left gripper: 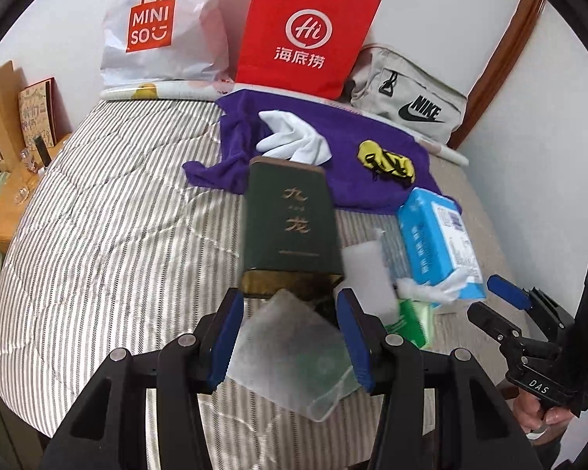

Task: Organize soft objects
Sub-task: 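Reach the left tool to the grey mesh cloth while the right tool grasps a white tissue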

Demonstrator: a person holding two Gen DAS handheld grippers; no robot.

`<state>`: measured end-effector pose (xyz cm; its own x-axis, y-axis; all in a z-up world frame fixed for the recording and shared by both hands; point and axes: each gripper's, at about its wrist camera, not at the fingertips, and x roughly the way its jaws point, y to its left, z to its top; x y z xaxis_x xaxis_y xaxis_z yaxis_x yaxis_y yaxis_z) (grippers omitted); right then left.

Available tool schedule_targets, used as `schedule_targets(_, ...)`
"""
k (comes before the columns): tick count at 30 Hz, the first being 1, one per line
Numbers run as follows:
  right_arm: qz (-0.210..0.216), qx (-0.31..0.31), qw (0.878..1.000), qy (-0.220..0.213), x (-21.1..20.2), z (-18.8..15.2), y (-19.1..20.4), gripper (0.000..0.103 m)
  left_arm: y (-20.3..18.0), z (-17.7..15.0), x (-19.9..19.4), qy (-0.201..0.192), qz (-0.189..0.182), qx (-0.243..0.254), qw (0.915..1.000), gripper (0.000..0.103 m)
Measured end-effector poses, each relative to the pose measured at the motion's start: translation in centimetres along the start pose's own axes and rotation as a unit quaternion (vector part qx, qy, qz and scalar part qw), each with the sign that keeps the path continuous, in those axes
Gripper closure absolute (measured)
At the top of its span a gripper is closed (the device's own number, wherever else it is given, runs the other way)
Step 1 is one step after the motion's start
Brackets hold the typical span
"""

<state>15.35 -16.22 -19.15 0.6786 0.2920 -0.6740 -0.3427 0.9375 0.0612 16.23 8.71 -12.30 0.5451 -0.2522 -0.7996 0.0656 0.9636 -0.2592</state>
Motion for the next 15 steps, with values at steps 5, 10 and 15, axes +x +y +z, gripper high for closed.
schedule_targets(5, -0.022, -0.002, 1.000, 0.010, 2.1, 0.4, 1.4, 0.037, 1.2, 0.7, 0.8, 0.004, -0.011, 0.013, 0.9998, 0.056)
schedule_targets(10, -0.062, -0.003, 0.998, 0.027, 4.1, 0.2, 2.3, 0.054, 2.6, 1.0, 1.3, 0.006, -0.015, 0.035, 0.9993, 0.056)
schedule_targets(15, -0.115, -0.016, 0.993, 0.012, 4.5, 0.0, 3.0, 0.096, 4.0, 0.7, 2.3, 0.014, -0.032, 0.036, 0.9987, 0.056)
